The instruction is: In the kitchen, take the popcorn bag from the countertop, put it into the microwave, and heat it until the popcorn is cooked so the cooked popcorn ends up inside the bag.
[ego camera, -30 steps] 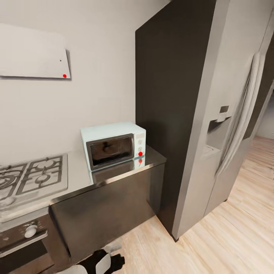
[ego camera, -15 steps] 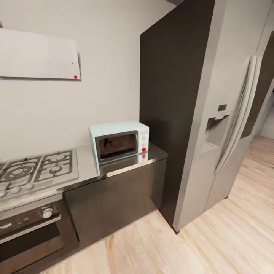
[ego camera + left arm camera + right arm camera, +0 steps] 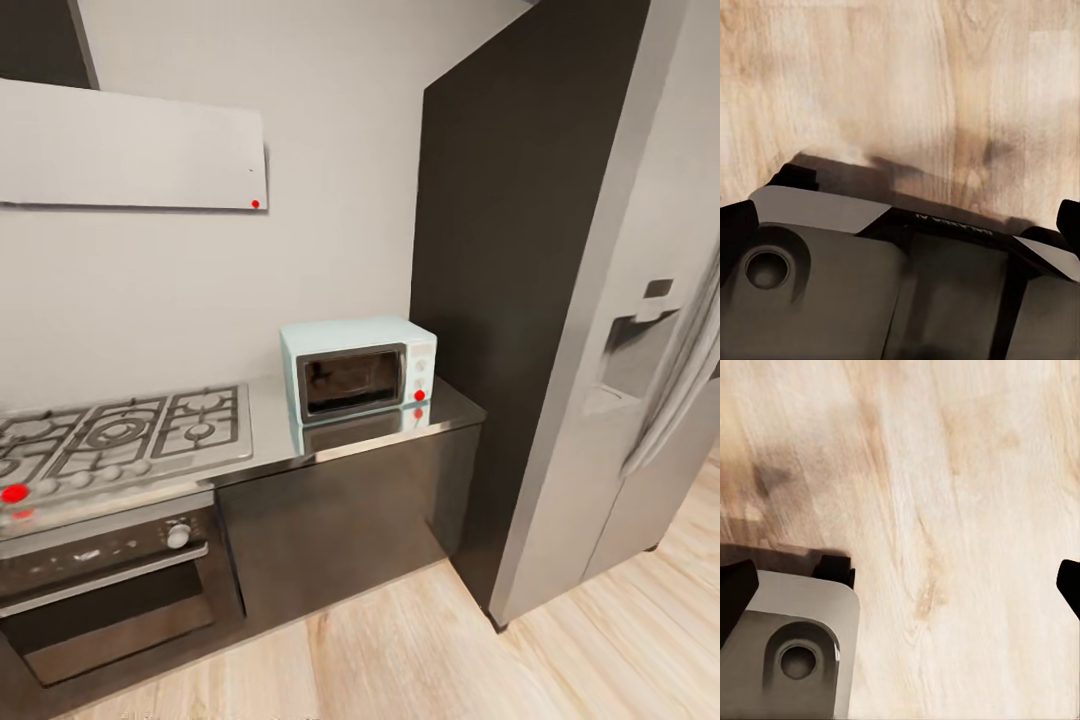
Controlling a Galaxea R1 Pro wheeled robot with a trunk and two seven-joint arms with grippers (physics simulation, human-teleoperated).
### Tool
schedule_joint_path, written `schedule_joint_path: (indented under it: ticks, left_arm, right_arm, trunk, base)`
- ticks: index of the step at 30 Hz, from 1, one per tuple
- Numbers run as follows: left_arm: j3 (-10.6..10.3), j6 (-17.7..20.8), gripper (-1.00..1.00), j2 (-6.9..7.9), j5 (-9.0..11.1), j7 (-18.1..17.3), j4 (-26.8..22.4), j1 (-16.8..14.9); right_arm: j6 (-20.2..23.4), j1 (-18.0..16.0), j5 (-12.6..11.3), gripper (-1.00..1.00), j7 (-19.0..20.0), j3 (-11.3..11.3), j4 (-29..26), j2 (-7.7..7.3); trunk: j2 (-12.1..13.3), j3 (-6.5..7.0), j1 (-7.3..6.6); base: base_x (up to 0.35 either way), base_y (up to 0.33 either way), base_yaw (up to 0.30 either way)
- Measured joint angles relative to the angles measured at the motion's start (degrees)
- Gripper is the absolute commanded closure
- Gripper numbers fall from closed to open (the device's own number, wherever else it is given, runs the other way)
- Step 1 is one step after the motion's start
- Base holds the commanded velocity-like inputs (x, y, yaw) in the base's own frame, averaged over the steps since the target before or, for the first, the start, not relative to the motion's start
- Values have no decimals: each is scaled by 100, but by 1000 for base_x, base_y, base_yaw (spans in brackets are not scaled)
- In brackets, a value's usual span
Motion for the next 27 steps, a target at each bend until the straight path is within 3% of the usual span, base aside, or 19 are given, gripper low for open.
schedule_joint_path:
  ticks: [16, 27]
  left_arm:
    - [8, -7, -100, 4, 30, -3, -5, 1]
    - [8, -11, -100, 22, 34, -3, -2, 0]
  right_arm:
    - [0, 44, 118, -100, 8, 0, 0, 13]
    - [-4, 50, 109, -100, 0, -6, -1, -7]
  trunk:
    - [0, 0, -1]
    - [0, 0, -1]
  base:
    - [7, -20, 270]
    - [103, -242, 25]
